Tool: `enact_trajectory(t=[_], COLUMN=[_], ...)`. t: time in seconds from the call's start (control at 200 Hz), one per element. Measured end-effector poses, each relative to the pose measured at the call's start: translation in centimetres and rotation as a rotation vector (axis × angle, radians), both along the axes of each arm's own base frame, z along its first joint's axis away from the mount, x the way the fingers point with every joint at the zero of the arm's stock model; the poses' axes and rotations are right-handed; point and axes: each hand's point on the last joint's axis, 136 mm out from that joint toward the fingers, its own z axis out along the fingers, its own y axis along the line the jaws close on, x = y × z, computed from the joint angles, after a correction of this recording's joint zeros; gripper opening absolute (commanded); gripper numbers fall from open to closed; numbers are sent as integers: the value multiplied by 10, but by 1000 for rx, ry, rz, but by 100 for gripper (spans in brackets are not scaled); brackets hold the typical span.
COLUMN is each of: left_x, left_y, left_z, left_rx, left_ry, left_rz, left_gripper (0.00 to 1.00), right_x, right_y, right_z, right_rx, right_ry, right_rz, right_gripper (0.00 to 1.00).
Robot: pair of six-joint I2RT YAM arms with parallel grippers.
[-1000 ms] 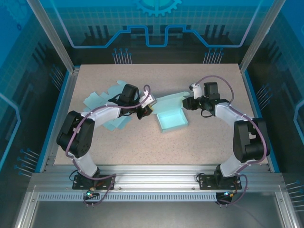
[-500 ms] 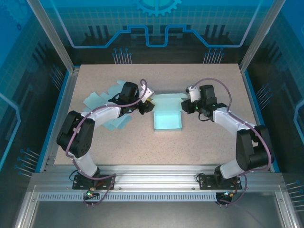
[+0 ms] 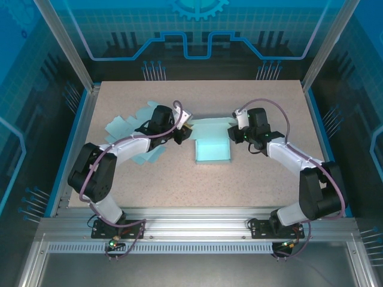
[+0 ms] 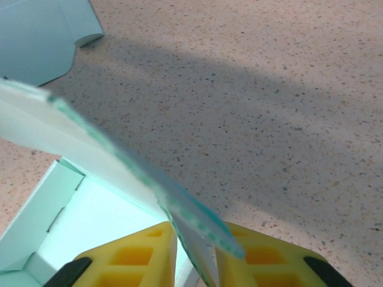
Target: Fold the paper box
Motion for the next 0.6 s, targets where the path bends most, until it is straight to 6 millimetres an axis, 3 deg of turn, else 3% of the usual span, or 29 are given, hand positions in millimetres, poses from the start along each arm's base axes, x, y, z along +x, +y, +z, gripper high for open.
enact_trajectory(t=[0.235, 0.43, 0.6], left_x=[-6, -9, -11], left_y=[-12, -17, -26], left_z=[-2, -2, 0], left_rx=[16, 21, 1], left_ry=[-5, -6, 9], left_rz=[-10, 1, 51], left_gripper=[15, 5, 1], right_x=[-12, -15, -19], right_y=[-11, -13, -11], right_z=[-25, -19, -25], right_rx=[-14, 18, 35], right_ry=[56, 35, 40], right_rz=[-69, -114, -165], right_gripper=[26, 22, 6])
